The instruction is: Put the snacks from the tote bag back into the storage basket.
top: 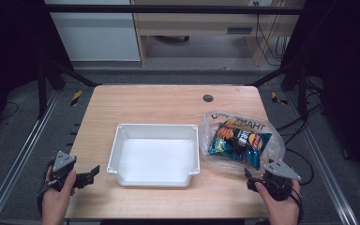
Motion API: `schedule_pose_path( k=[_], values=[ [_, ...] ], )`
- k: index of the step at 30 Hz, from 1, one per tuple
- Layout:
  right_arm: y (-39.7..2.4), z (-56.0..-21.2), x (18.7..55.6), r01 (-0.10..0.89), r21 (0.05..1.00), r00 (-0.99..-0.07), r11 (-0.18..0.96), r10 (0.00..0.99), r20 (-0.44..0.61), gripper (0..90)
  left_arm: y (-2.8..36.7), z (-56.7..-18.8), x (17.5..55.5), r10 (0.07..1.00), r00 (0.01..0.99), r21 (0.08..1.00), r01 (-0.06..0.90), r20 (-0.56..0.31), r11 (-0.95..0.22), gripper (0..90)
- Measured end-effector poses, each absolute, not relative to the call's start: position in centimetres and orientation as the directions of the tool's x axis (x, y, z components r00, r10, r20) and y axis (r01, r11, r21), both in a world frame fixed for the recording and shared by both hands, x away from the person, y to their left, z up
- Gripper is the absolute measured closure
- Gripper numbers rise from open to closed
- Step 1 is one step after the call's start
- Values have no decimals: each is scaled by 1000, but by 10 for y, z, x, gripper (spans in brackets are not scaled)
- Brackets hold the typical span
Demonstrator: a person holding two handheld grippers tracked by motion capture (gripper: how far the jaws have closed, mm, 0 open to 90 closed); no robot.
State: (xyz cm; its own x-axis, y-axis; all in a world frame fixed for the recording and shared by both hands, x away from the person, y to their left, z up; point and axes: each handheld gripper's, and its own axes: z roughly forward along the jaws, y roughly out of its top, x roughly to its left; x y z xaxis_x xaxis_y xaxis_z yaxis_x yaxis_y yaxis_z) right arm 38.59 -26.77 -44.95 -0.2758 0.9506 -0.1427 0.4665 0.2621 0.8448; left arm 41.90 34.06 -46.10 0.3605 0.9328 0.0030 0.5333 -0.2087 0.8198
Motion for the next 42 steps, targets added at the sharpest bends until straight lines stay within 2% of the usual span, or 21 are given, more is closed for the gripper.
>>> schedule_pose_path(
  k=[10, 14, 25, 30, 33, 42],
  values=[
    [-267, -448, 386, 466, 845, -288, 262, 948, -135, 103, 339, -462, 418, 933, 360, 818, 537, -1, -206, 22],
    [-266, -442, 391, 446, 845, -300, 294, 939, -168, 84, 340, -462, 417, 934, 356, 816, 539, 4, -209, 22],
    [-262, -418, 420, 521, 757, -416, 395, 892, -178, 48, 341, -463, 416, 934, 357, 817, 540, -6, -201, 23],
    [-259, -405, 427, 512, 734, -475, 445, 859, -190, 49, 340, -463, 417, 933, 359, 815, 542, -3, -206, 23],
    [-260, -395, 437, 507, 707, -500, 492, 837, -224, 54, 340, -463, 416, 932, 362, 815, 541, -2, -209, 23],
    [-266, -385, 461, 541, 652, -538, 532, 814, -218, 55, 340, -462, 416, 932, 362, 816, 540, -5, -206, 23]
  ],
)
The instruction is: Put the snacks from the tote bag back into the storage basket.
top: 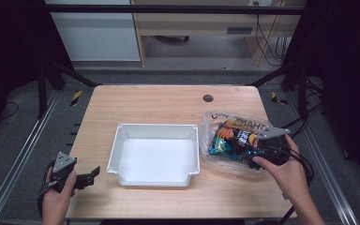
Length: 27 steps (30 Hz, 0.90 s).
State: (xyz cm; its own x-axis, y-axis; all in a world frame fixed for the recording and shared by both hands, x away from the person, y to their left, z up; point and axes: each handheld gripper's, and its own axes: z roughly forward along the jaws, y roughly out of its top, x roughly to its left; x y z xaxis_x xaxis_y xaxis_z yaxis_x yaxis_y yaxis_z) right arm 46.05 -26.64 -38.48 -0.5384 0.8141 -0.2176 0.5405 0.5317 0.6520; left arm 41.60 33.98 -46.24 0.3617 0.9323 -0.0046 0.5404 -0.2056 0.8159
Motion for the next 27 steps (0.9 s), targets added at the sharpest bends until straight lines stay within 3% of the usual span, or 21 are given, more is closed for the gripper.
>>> schedule_pose_path(
  k=[27],
  values=[
    [-262, -363, 497, 524, 564, -638, 638, 733, -237, 60, 340, -462, 417, 932, 363, 817, 538, -1, -209, 23]
  ],
)
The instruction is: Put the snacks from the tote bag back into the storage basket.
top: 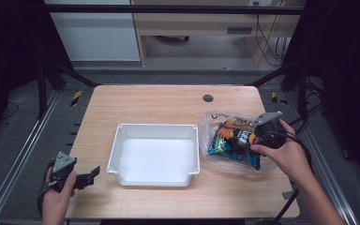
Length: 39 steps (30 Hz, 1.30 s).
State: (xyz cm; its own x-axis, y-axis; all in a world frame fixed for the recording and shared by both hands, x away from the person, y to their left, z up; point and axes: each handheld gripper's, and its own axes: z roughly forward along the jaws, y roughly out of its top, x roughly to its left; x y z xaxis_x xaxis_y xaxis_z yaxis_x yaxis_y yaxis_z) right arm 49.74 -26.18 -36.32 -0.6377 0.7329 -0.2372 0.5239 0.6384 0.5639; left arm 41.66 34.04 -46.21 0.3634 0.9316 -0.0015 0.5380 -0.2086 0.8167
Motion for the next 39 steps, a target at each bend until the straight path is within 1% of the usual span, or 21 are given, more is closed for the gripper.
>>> schedule_pose_path(
  k=[16, 31, 39],
  values=[
    [-252, -363, 520, 522, 515, -694, 681, 689, -208, 91, 339, -463, 417, 929, 370, 813, 540, 1, -217, 23],
    [-250, -377, 536, 520, 479, -734, 707, 657, -172, 64, 338, -463, 418, 928, 373, 812, 542, -4, -215, 23],
    [-249, -384, 544, 531, 452, -744, 717, 649, -156, 74, 338, -463, 418, 928, 373, 813, 541, -2, -216, 23]
  ],
)
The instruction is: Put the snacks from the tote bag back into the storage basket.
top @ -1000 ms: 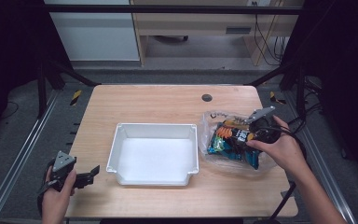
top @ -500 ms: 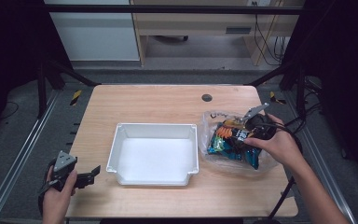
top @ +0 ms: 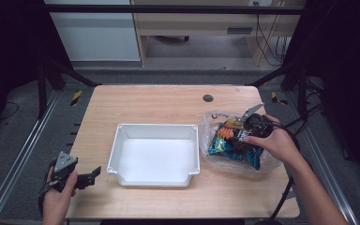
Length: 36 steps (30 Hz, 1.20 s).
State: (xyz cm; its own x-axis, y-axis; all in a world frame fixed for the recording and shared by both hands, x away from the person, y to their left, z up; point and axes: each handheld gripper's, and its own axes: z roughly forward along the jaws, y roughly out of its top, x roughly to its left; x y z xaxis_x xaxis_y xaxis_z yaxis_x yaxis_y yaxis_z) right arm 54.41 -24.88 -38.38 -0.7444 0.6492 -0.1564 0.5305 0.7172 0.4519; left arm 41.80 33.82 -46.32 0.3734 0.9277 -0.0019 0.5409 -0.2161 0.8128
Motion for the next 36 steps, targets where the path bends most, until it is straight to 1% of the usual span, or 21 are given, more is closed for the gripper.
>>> schedule_pose_path(
  k=[14, 36],
  values=[
    [-251, -399, 552, 539, 423, -754, 728, 641, -143, 70, 339, -463, 418, 927, 376, 811, 542, 2, -222, 23],
    [-254, -416, 557, 552, 409, -759, 726, 641, -114, 82, 341, -462, 417, 931, 364, 816, 539, -1, -209, 24]
  ],
)
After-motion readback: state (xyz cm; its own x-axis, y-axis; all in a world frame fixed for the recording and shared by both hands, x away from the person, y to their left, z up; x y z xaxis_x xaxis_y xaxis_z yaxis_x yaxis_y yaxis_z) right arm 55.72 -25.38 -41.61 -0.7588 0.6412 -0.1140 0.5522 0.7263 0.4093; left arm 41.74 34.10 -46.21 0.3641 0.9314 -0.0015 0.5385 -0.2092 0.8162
